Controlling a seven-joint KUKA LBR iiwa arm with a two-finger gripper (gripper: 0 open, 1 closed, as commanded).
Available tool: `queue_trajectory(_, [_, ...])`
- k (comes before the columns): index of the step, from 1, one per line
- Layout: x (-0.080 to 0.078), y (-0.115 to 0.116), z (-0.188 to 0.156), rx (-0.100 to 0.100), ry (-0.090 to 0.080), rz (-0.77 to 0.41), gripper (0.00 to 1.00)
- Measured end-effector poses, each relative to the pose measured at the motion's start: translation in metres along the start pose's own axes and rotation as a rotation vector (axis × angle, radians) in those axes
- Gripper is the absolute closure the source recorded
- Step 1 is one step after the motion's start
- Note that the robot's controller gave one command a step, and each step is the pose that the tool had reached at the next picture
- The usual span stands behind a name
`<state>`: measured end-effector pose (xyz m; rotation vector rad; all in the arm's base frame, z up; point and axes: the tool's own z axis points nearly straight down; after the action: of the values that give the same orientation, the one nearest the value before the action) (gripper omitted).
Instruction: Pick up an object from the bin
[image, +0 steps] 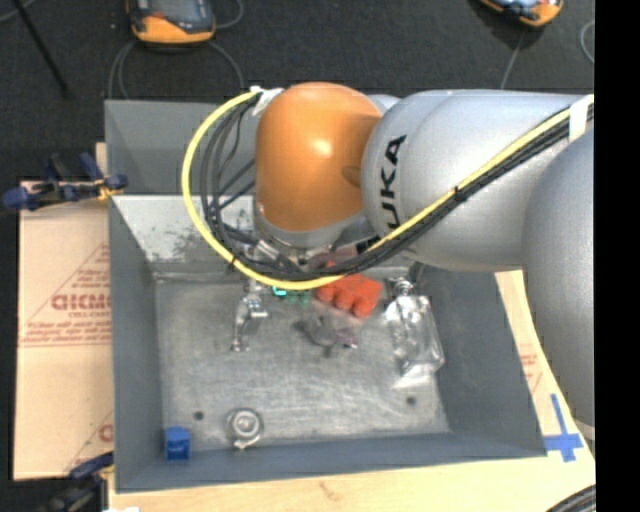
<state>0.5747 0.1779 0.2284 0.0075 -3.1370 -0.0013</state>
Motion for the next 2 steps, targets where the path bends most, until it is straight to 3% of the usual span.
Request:
queue_trajectory(1, [-0.056,-0.037,0.081,0.002,-0.004,0.032,0.00])
queue_trajectory(2, [-0.043,-0.136,0.128,0.005,-0.004,-0.113,0.00])
